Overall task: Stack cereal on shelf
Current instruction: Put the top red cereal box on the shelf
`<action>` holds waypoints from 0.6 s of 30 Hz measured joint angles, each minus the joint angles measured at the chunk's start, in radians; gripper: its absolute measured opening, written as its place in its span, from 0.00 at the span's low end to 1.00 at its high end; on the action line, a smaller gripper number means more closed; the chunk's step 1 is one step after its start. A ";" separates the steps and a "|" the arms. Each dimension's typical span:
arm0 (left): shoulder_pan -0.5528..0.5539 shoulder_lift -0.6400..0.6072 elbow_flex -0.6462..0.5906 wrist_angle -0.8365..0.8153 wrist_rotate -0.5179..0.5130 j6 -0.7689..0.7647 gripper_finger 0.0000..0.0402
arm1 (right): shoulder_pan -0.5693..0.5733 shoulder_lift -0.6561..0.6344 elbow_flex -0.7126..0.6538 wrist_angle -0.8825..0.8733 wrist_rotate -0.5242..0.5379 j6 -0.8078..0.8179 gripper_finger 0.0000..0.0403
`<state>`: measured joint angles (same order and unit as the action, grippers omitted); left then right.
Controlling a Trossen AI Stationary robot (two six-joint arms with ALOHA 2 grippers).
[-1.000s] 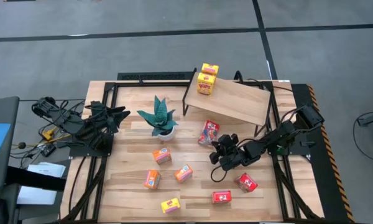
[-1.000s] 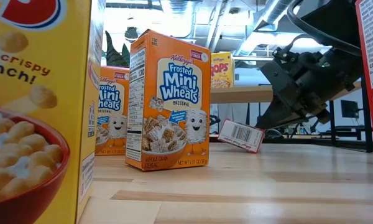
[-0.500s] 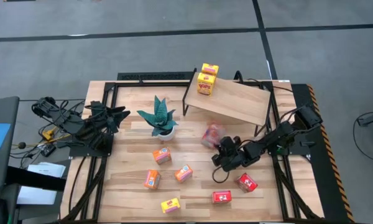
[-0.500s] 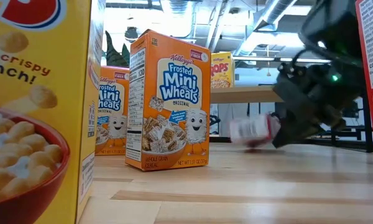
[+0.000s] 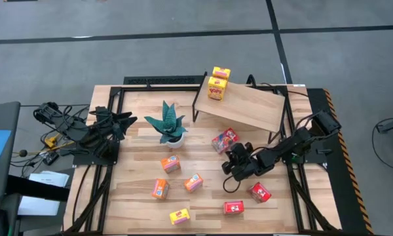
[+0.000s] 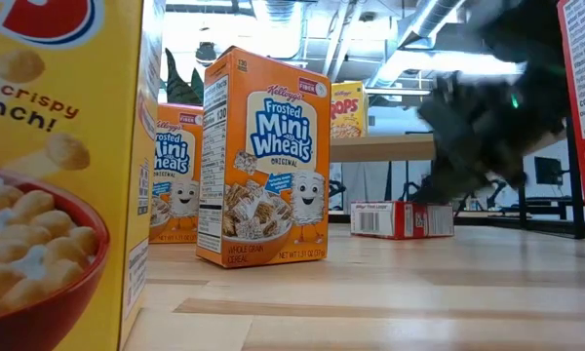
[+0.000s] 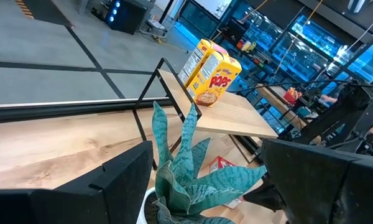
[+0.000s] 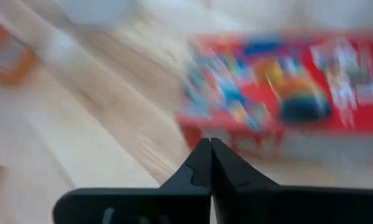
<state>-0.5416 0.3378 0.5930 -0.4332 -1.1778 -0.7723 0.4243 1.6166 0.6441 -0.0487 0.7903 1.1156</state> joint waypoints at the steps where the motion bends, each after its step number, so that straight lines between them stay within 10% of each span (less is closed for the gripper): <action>1: 0.000 0.000 0.000 0.000 0.000 0.000 0.73 | 0.002 -0.013 0.016 0.007 0.018 -0.040 0.02; 18: 0.000 0.000 0.000 -0.006 -0.007 0.003 0.73 | -0.058 -0.024 -0.020 0.059 0.047 -0.093 0.02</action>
<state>-0.5415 0.3382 0.5930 -0.4396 -1.1847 -0.7696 0.3665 1.5921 0.6244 0.0104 0.8368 1.0228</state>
